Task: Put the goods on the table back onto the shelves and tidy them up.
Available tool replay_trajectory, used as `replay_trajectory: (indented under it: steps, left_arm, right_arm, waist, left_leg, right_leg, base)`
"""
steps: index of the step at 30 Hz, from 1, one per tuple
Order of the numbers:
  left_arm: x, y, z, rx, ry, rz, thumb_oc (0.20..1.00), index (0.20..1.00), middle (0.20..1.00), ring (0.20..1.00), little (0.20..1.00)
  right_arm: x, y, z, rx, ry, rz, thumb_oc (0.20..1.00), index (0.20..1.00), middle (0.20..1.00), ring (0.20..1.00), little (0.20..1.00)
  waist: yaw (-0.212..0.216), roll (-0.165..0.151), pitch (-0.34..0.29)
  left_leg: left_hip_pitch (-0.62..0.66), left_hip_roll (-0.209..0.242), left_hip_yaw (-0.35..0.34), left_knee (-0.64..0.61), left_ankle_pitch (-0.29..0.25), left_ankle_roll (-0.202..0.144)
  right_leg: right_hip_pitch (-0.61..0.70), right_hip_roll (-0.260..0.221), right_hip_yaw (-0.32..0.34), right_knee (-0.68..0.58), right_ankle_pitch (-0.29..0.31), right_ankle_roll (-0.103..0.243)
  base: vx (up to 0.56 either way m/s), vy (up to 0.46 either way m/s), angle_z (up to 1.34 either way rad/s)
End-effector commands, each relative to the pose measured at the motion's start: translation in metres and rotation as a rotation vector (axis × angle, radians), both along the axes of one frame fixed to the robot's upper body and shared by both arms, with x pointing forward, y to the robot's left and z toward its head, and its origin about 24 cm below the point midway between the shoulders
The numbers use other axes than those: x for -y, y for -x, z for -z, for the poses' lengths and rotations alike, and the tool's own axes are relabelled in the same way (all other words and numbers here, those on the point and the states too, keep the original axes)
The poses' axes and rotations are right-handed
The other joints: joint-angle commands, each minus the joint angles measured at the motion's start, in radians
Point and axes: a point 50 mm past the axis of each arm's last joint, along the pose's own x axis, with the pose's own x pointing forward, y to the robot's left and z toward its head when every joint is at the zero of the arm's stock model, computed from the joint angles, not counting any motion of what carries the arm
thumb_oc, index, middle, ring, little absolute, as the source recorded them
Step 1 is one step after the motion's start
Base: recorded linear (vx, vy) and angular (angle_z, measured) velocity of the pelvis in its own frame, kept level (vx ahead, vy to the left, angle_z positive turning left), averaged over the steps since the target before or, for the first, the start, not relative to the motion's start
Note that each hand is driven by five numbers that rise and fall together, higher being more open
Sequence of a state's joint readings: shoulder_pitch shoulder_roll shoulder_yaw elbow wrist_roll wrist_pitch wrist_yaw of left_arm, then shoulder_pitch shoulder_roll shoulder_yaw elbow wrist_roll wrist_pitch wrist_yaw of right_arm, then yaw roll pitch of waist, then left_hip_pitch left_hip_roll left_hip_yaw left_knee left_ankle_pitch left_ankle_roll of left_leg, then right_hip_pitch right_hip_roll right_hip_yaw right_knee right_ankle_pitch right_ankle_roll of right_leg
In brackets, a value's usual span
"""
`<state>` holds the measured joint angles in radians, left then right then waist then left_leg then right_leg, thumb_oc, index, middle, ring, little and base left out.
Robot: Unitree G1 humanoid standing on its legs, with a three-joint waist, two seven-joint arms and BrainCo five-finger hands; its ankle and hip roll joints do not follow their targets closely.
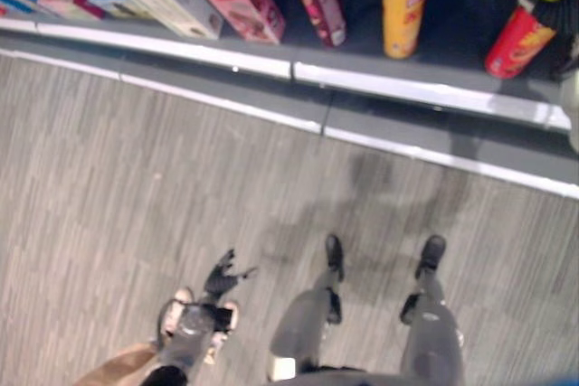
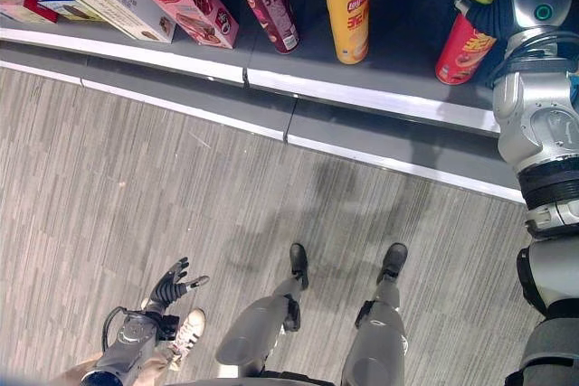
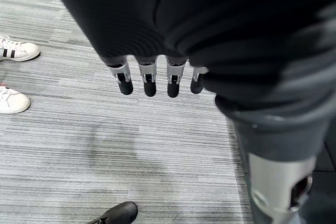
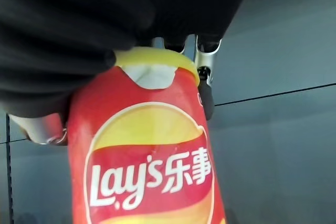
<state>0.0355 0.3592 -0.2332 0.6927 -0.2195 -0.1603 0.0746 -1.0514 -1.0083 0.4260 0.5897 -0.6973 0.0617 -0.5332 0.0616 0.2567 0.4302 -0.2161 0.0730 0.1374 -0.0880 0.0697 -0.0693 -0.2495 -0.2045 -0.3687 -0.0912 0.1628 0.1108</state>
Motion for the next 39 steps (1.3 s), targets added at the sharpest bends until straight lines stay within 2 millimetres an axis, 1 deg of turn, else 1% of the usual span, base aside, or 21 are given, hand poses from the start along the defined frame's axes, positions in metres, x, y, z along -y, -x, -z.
replay_trajectory:
  steps: [1, 3, 4, 5, 6, 8, 11, 20, 23, 25, 27, 28, 29, 30, 31, 32, 33, 35, 36, 37, 39]
  left_arm:
    - [0.003, -0.009, -0.006, 0.043, -0.005, 0.027, 1.000, 1.000, 1.000, 1.000, 1.000]
    - [0.003, -0.010, -0.007, 0.044, -0.008, 0.033, 1.000, 1.000, 1.000, 1.000, 1.000]
    - [0.004, -0.010, -0.007, 0.046, -0.008, 0.036, 1.000, 1.000, 1.000, 1.000, 1.000]
    - [0.005, -0.010, -0.007, 0.046, -0.007, 0.039, 1.000, 1.000, 1.000, 1.000, 1.000]
    - [-0.001, -0.015, -0.006, 0.036, -0.055, 0.037, 1.000, 1.000, 1.000, 1.000, 1.000]
    - [-0.013, -0.003, 0.006, -0.048, -0.077, 0.008, 1.000, 1.000, 1.000, 1.000, 1.000]
    - [-0.012, 0.006, 0.015, -0.093, -0.060, -0.031, 1.000, 1.000, 1.000, 1.000, 1.000]
    - [-0.009, 0.003, 0.018, -0.115, -0.079, -0.015, 1.000, 1.000, 1.000, 1.000, 1.000]
    - [-0.007, 0.003, 0.019, -0.124, -0.084, 0.002, 1.000, 1.000, 1.000, 1.000, 1.000]
    - [-0.004, 0.003, 0.021, -0.138, -0.087, 0.010, 1.000, 1.000, 1.000, 1.000, 1.000]
    - [-0.004, 0.003, 0.022, -0.151, -0.087, 0.007, 1.000, 1.000, 1.000, 1.000, 1.000]
    - [-0.005, 0.004, 0.022, -0.152, -0.091, 0.008, 1.000, 1.000, 1.000, 1.000, 1.000]
    - [-0.005, 0.005, 0.024, -0.166, -0.089, 0.000, 1.000, 1.000, 1.000, 1.000, 1.000]
    - [-0.006, 0.005, 0.024, -0.168, -0.095, 0.003, 1.000, 1.000, 1.000, 1.000, 1.000]
    - [-0.008, 0.008, 0.026, -0.191, -0.105, -0.001, 1.000, 1.000, 1.000, 1.000, 1.000]
    - [-0.008, 0.011, 0.028, -0.206, -0.109, 0.004, 1.000, 1.000, 1.000, 1.000, 1.000]
    - [-0.008, 0.011, 0.028, -0.209, -0.114, 0.008, 1.000, 1.000, 1.000, 1.000, 1.000]
    - [-0.010, 0.016, 0.031, -0.230, -0.118, 0.002, 1.000, 1.000, 1.000, 1.000, 1.000]
    - [-0.012, 0.014, 0.029, -0.222, -0.118, -0.008, 1.000, 1.000, 1.000, 1.000, 1.000]
    - [-0.012, 0.014, 0.029, -0.222, -0.119, -0.007, 1.000, 1.000, 1.000, 1.000, 1.000]
    - [-0.017, 0.016, 0.029, -0.228, -0.122, -0.015, 1.000, 1.000, 1.000, 1.000, 1.000]
  right_arm:
    - [0.002, 0.016, -0.049, 0.145, 0.103, 0.054, 0.200, 0.200, 0.200, 0.200, 0.200]
    - [0.002, 0.016, -0.049, 0.146, 0.104, 0.056, 0.200, 0.200, 0.200, 0.200, 0.200]
    - [0.002, 0.016, -0.049, 0.148, 0.097, 0.051, 0.297, 0.297, 0.297, 0.297, 0.297]
    - [0.002, 0.016, -0.048, 0.149, 0.093, 0.051, 0.655, 0.655, 0.655, 0.655, 0.655]
    - [-0.006, 0.012, -0.039, 0.138, 0.104, 0.018, 1.000, 1.000, 1.000, 1.000, 1.000]
    - [-0.004, 0.013, -0.047, 0.145, 0.076, 0.026, 1.000, 1.000, 1.000, 1.000, 1.000]
    - [0.002, 0.013, -0.046, 0.137, 0.056, 0.058, 1.000, 1.000, 1.000, 1.000, 1.000]
    - [0.001, 0.012, -0.038, 0.123, 0.030, 0.031, 1.000, 1.000, 1.000, 1.000, 1.000]
    - [0.001, 0.013, -0.031, 0.123, 0.005, 0.001, 1.000, 1.000, 1.000, 1.000, 1.000]
    - [-0.004, 0.019, -0.025, 0.147, -0.018, -0.061, 1.000, 1.000, 1.000, 1.000, 1.000]
    - [-0.012, 0.022, -0.013, 0.138, -0.048, -0.137, 1.000, 1.000, 1.000, 1.000, 1.000]
    - [-0.012, 0.023, -0.012, 0.136, -0.051, -0.136, 1.000, 1.000, 1.000, 1.000, 1.000]
    - [-0.019, 0.029, 0.005, 0.111, -0.108, -0.231, 1.000, 1.000, 1.000, 1.000, 1.000]
    - [-0.018, 0.031, 0.007, 0.109, -0.114, -0.228, 1.000, 1.000, 1.000, 1.000, 1.000]
    - [-0.029, 0.040, 0.031, 0.039, -0.202, -0.366, 1.000, 1.000, 1.000, 1.000, 1.000]
    - [-0.033, 0.047, 0.042, 0.018, -0.250, -0.432, 1.000, 1.000, 1.000, 1.000, 1.000]
    - [-0.032, 0.049, 0.043, 0.016, -0.255, -0.429, 1.000, 1.000, 1.000, 1.000, 1.000]
    - [-0.042, 0.065, 0.070, -0.082, -0.400, -0.596, 1.000, 1.000, 1.000, 1.000, 1.000]
    - [-0.042, 0.078, 0.089, -0.170, -0.523, -0.699, 1.000, 1.000, 1.000, 1.000, 1.000]
    - [-0.042, 0.079, 0.089, -0.170, -0.525, -0.698, 1.000, 1.000, 1.000, 1.000, 1.000]
    - [-0.039, 0.091, 0.105, -0.285, -0.649, -0.798, 1.000, 1.000, 1.000, 1.000, 1.000]
  waist:
    - [0.015, 0.004, -0.014]
    - [0.014, 0.005, -0.016]
    - [0.013, 0.005, -0.015]
    - [0.011, 0.005, -0.015]
    - [0.004, 0.000, -0.013]
    - [0.013, -0.003, -0.020]
    - [0.017, -0.005, -0.027]
    - [0.008, -0.021, -0.046]
    - [0.001, -0.031, -0.060]
    - [-0.013, -0.048, -0.074]
    - [-0.026, -0.061, -0.081]
    - [-0.023, -0.064, -0.082]
    - [-0.045, -0.078, -0.090]
    - [-0.040, -0.082, -0.092]
    - [-0.065, -0.101, -0.101]
    - [-0.076, -0.114, -0.106]
    - [-0.071, -0.117, -0.108]
    - [-0.095, -0.146, -0.117]
    - [-0.125, -0.172, -0.126]
    - [-0.123, -0.174, -0.128]
    - [-0.155, -0.200, -0.143]
  left_leg:
    - [0.007, 0.054, 0.064, 0.001, 0.005, -0.098]
    - [0.007, 0.053, 0.063, 0.001, 0.005, -0.098]
    - [0.006, 0.053, 0.063, 0.001, 0.004, -0.098]
    - [0.006, 0.052, 0.062, 0.001, 0.004, -0.097]
    - [0.008, 0.052, 0.063, 0.001, 0.002, -0.098]
    - [0.010, 0.049, 0.063, 0.001, 0.001, -0.097]
    - [0.014, 0.046, 0.060, 0.001, 0.000, -0.096]
    - [0.028, 0.040, 0.057, 0.001, -0.003, -0.093]
    - [0.038, 0.039, 0.059, 0.001, -0.007, -0.093]
    - [0.053, 0.038, 0.066, 0.001, -0.017, -0.088]
    - [0.067, 0.036, 0.074, 0.001, -0.027, -0.083]
    - [0.069, 0.035, 0.075, 0.001, -0.028, -0.082]
    - [0.083, 0.034, 0.086, 0.001, -0.039, -0.076]
    - [0.085, 0.033, 0.087, 0.001, -0.040, -0.075]
    - [0.102, 0.029, 0.102, 0.001, -0.051, -0.068]
    - [0.111, 0.028, 0.109, 0.001, -0.056, -0.065]
    - [0.112, 0.027, 0.109, 0.001, -0.056, -0.064]
    - [0.135, 0.024, 0.128, 0.001, -0.071, -0.054]
    - [0.155, 0.018, 0.148, 0.001, -0.086, -0.043]
    - [0.152, 0.017, 0.149, 0.001, -0.083, -0.042]
    - [0.174, 0.010, 0.177, 0.001, -0.095, -0.031]
  right_leg:
    - [-0.073, -0.062, 0.032, 0.230, -0.176, 0.075]
    - [-0.070, -0.062, 0.032, 0.226, -0.174, 0.075]
    - [-0.069, -0.063, 0.030, 0.225, -0.173, 0.076]
    - [-0.068, -0.063, 0.031, 0.224, -0.173, 0.076]
    - [-0.067, -0.063, 0.033, 0.224, -0.173, 0.077]
    - [-0.064, -0.065, 0.033, 0.221, -0.170, 0.079]
    - [-0.053, -0.065, 0.033, 0.215, -0.168, 0.080]
    - [-0.016, -0.063, 0.030, 0.176, -0.146, 0.083]
    - [0.008, -0.064, 0.025, 0.152, -0.136, 0.085]
    - [0.034, -0.063, 0.028, 0.124, -0.124, 0.088]
    - [0.048, -0.060, 0.034, 0.105, -0.116, 0.090]
    - [0.051, -0.060, 0.035, 0.103, -0.115, 0.090]
    - [0.063, -0.059, 0.041, 0.090, -0.107, 0.093]
    - [0.066, -0.059, 0.041, 0.089, -0.106, 0.094]
    - [0.076, -0.055, 0.053, 0.078, -0.099, 0.096]
    - [0.080, -0.054, 0.058, 0.076, -0.096, 0.097]
    - [0.082, -0.054, 0.058, 0.076, -0.096, 0.097]
    - [0.092, -0.053, 0.076, 0.070, -0.091, 0.103]
    - [0.091, -0.050, 0.100, 0.071, -0.084, 0.109]
    - [0.088, -0.051, 0.102, 0.069, -0.081, 0.108]
    - [0.088, -0.045, 0.132, 0.066, -0.067, 0.117]
  base:
    - [0.00, 0.000, 0.00]
    - [0.00, 0.000, 0.00]
    - [0.00, 0.000, 0.00]
    - [0.00, 0.000, 0.00]
    - [0.00, 0.000, 0.00]
    - [0.00, 0.015, 0.01]
    - [0.00, 0.000, 0.00]
    - [0.00, 0.021, 0.03]
    - [0.04, 0.044, 0.05]
    - [0.07, 0.067, 0.04]
    - [0.05, 0.070, 0.02]
    - [0.08, 0.081, -0.03]
    - [0.06, 0.054, -0.07]
    - [0.12, 0.108, -0.06]
    - [0.09, 0.083, -0.05]
    - [0.09, 0.083, -0.10]
    - [0.07, 0.062, -0.21]
    - [0.09, 0.103, -0.27]
    - [0.07, 0.112, -0.28]
    - [0.09, 0.133, -0.41]
    - [0.09, 0.103, -0.57]
